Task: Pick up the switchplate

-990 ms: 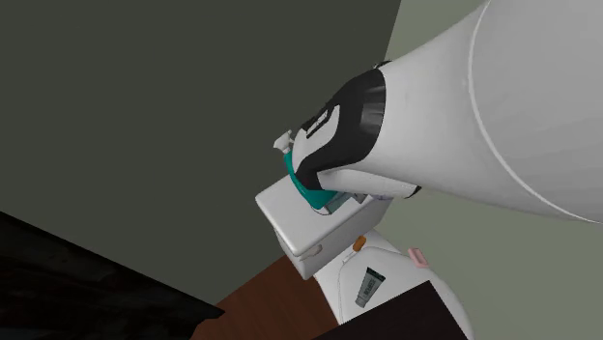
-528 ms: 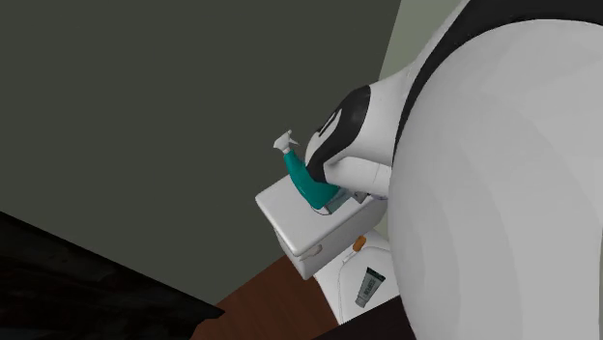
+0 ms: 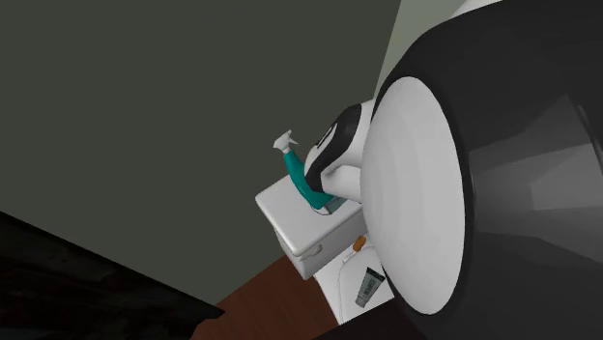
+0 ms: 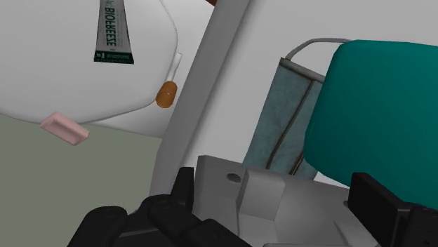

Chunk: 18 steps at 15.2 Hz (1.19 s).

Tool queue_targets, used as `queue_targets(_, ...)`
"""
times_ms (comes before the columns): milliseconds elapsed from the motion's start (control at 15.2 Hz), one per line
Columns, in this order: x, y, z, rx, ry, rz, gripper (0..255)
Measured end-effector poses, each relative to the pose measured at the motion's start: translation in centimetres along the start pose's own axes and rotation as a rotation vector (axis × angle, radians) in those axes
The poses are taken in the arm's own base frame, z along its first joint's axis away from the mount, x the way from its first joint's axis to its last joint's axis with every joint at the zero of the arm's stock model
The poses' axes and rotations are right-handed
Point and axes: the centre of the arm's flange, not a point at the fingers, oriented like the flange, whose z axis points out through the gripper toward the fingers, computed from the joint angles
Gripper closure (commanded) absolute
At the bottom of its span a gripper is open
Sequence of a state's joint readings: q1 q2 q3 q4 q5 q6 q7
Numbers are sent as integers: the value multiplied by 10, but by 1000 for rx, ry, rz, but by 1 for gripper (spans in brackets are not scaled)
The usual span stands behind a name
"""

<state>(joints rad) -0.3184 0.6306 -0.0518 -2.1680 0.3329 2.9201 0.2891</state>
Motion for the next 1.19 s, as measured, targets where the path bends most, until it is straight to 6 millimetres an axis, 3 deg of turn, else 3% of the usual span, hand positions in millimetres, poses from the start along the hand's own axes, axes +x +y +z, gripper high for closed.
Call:
queue_targets(660, 0, 0, 2, 0, 1, 0, 255)
queue_targets(1188, 2, -4, -35, 0, 0, 0, 255)
